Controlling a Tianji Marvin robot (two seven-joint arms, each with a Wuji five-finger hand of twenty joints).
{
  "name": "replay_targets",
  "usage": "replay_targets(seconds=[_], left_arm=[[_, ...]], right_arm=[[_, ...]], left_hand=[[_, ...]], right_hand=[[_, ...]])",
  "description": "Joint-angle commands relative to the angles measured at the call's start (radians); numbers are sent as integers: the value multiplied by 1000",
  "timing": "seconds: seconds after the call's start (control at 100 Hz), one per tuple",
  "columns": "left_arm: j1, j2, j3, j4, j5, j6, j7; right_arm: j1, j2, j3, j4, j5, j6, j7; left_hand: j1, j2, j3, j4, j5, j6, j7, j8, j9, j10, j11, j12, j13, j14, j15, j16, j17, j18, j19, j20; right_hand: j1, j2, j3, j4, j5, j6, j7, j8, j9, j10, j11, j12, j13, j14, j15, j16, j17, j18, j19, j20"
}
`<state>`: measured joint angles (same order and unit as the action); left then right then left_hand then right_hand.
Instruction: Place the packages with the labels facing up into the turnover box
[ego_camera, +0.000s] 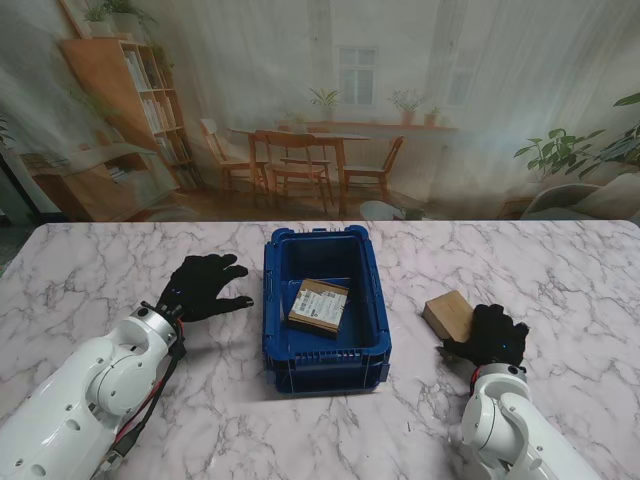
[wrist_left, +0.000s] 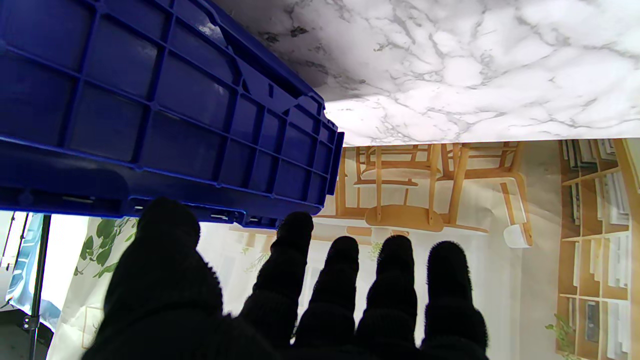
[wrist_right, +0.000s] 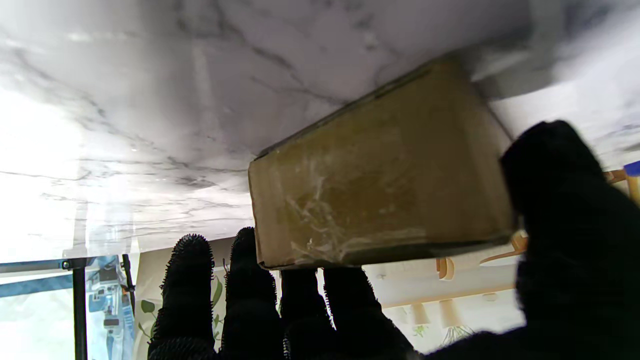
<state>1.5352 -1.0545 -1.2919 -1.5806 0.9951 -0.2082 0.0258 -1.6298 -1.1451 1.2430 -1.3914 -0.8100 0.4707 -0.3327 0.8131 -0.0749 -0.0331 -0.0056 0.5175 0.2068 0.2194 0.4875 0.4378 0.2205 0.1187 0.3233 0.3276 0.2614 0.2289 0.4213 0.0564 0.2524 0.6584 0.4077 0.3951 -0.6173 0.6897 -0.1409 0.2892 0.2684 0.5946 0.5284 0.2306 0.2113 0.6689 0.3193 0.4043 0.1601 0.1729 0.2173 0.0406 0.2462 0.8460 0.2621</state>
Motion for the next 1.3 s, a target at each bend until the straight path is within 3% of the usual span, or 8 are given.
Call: replay_targets(seconds=[0.0, 0.17, 0.27, 0.32, 0.46, 0.68, 0.96, 1.29], left_arm=[[-6, 3, 4, 6, 1, -7, -14], [-11, 4, 3, 8, 3, -13, -18], [-17, 5, 4, 9, 4, -20, -23], [-22, 7, 4, 9, 10, -25, -28], [-39, 12, 1, 2, 31, -49, -49], [-84, 16, -1, -5, 16, -86, -96], [-135, 17, 0, -20, 12, -143, -109], [-174, 18, 18, -66, -31, -236, -146]], right_arm=[[-3, -5, -2, 2, 7, 12, 10], [-4, -6, 2, 0, 12, 14, 8], [-9, -8, 12, -6, 13, 3, -2], [-14, -9, 20, -13, 14, -6, -12], [-33, -20, 59, -42, 48, -51, -47], [-75, -15, 121, -129, 53, -121, -26], [-167, 2, 218, -388, 124, -212, 151], [-181, 30, 234, -567, 143, -278, 324]], left_hand=[[11, 38, 2, -9, 13, 1, -18, 13, 6, 6, -4, 9, 6, 15, -6, 8, -5, 20, 8, 12], [12, 39, 3, -9, 14, 1, -18, 13, 5, 6, -4, 9, 6, 15, -6, 8, -4, 21, 8, 12], [12, 40, 3, -9, 13, 1, -18, 13, 5, 6, -4, 9, 7, 14, -6, 7, -5, 20, 8, 13], [12, 40, 3, -9, 12, 1, -18, 13, 4, 5, -4, 9, 6, 14, -6, 8, -5, 19, 8, 12], [11, 41, 3, -9, 12, -2, -18, 14, 5, 4, -3, 9, 10, 12, -5, 8, -2, 20, 8, 13], [9, 37, 2, -8, -12, -5, -28, 10, 11, -3, 2, 11, 23, 6, -1, 9, 9, 21, 16, 16], [4, -22, 5, -2, -155, 25, -107, -37, -5, -14, 21, 14, 58, -9, 29, 44, 40, -10, 100, 68], [-16, -94, 10, -1, -233, 22, -153, -104, -118, -15, -38, -70, 39, -50, -16, 0, 37, -86, 3, 2]], right_hand=[[72, 95, 222, 26, 38, -126, 302, 90, 37, -14, 51, 21, 34, -4, 53, 4, -8, -12, 11, -15], [164, 101, 270, 26, 25, -218, 449, 137, 243, -57, 262, 127, 167, 0, 171, 61, 43, -2, 35, -12], [233, 89, 270, -57, 24, -245, 533, 4, 310, -70, 315, 177, 235, -1, 244, 98, 88, 3, 89, -1], [266, 90, 264, -78, 23, -260, 561, -15, 339, -79, 344, 194, 268, -5, 277, 113, 107, 8, 114, 8], [339, 108, 240, -97, 39, -304, 645, -67, 418, -83, 370, 175, 331, -17, 328, 137, 141, 14, 160, 26], [379, 118, 233, -92, 65, -311, 671, -97, 473, -79, 379, 170, 389, -16, 366, 152, 176, 25, 198, 42], [415, 119, 240, -86, 91, -248, 655, -126, 501, -45, 366, 161, 421, 10, 381, 159, 211, 53, 212, 46], [430, 113, 252, -83, 107, -236, 645, -133, 516, -35, 357, 162, 438, 18, 388, 166, 235, 60, 231, 54]])
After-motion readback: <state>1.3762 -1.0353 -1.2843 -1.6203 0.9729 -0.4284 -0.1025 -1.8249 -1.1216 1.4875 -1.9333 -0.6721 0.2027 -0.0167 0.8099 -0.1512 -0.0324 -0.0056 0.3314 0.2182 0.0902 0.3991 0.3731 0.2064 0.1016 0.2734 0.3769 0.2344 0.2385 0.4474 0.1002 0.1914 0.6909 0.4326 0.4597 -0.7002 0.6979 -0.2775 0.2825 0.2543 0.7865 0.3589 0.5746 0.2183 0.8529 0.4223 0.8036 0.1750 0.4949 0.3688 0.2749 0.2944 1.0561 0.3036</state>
